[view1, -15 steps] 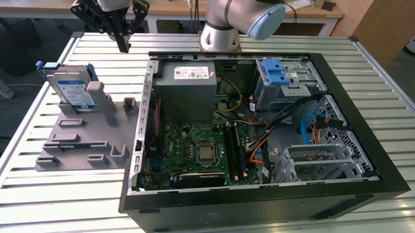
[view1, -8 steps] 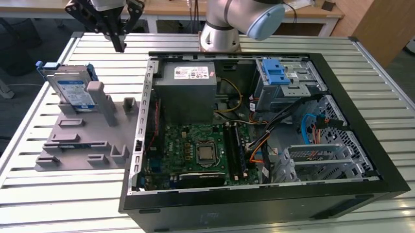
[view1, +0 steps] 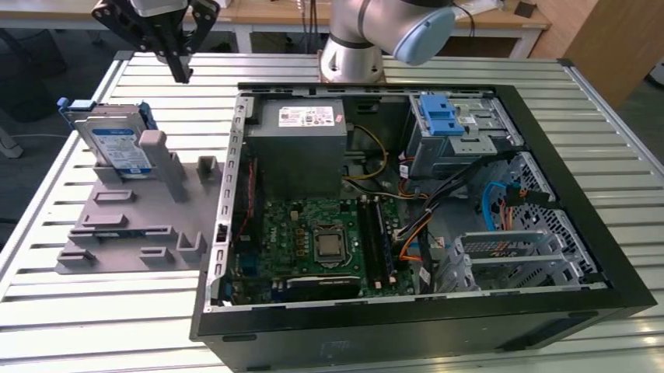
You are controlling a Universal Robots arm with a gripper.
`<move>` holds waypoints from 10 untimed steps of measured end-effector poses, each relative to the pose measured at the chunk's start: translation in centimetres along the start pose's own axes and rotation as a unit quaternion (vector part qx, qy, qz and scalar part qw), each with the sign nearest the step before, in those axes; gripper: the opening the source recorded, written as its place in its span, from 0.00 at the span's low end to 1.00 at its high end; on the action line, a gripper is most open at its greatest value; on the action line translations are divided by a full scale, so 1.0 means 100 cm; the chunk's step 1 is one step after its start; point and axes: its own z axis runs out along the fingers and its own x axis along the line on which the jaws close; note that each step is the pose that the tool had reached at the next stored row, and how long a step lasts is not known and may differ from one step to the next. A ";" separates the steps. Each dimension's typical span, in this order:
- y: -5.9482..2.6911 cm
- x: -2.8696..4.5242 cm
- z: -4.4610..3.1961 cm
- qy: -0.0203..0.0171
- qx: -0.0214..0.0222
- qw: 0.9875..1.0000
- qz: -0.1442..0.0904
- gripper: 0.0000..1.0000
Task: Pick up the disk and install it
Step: 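Reach for the disk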
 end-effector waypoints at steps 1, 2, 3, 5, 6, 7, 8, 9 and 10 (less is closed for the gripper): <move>0.0001 0.0015 0.0000 0.000 0.000 1.000 0.000 0.11; 0.0002 0.0030 0.0000 0.000 0.000 1.000 0.000 0.11; 0.0002 0.0044 0.0000 0.000 0.000 1.000 0.000 0.11; 0.0005 0.0072 0.0001 0.000 0.000 1.000 0.000 0.11; 0.0006 0.0086 0.0000 0.000 0.000 1.000 0.000 0.11; 0.0007 0.0102 0.0001 0.000 0.000 1.000 0.000 0.11; 0.0008 0.0116 0.0001 0.000 0.000 1.000 0.000 0.11; 0.0009 0.0130 0.0000 0.000 0.000 1.000 0.000 0.11; 0.0010 0.0145 0.0000 0.000 0.000 1.000 0.000 0.11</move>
